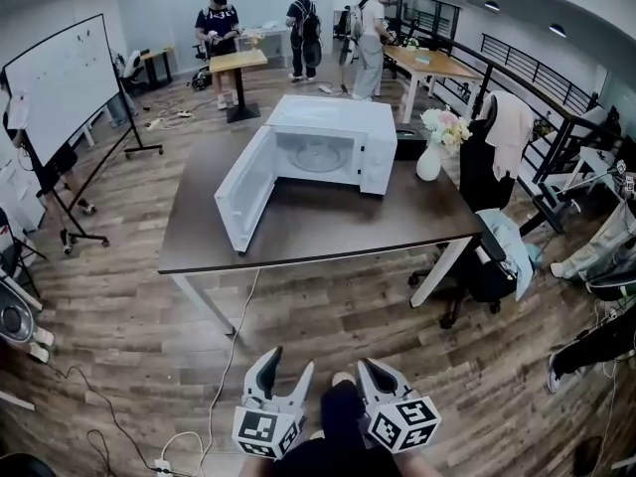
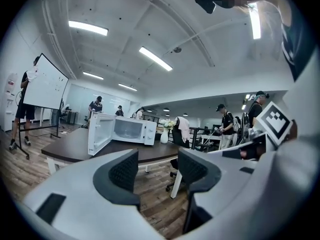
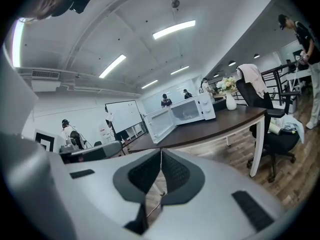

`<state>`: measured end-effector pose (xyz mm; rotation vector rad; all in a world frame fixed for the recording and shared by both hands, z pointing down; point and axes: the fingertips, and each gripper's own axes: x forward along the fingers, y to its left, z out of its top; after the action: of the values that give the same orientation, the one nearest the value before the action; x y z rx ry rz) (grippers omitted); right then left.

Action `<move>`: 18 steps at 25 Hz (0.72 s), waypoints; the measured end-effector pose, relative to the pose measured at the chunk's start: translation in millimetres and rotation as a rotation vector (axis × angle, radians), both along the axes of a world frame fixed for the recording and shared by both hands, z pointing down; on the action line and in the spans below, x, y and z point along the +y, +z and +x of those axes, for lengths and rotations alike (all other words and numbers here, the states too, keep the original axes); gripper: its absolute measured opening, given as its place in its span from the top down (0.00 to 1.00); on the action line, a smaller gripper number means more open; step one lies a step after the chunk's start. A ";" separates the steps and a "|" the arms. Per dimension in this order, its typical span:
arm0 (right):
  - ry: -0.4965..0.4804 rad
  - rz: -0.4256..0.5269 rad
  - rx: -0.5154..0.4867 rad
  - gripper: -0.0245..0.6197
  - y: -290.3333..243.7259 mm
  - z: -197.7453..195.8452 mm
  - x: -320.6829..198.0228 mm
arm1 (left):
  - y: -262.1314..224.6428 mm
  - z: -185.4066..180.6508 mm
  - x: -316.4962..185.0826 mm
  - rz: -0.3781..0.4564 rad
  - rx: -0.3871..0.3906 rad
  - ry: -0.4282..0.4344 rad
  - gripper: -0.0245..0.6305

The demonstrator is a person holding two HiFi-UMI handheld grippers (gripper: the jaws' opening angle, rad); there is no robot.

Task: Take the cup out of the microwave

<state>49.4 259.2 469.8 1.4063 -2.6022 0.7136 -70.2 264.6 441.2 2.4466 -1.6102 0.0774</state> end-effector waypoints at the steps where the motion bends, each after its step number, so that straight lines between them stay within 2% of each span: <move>1: -0.003 -0.002 0.000 0.97 0.5 0.7 -9.1 | 0.6 0.5 -9.1 -0.001 -0.005 -0.002 0.60; 8: -0.028 -0.015 0.003 0.97 5.1 5.7 -74.4 | 2.1 5.8 -71.5 0.000 -0.013 -0.030 0.46; 18: -0.063 -0.021 0.003 0.97 9.5 11.2 -161.9 | 2.4 8.4 -160.4 0.010 0.002 -0.086 0.41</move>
<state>60.5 97.3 479.3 1.3119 -2.6162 0.7272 -61.8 104.2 443.7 2.3798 -1.7169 0.0531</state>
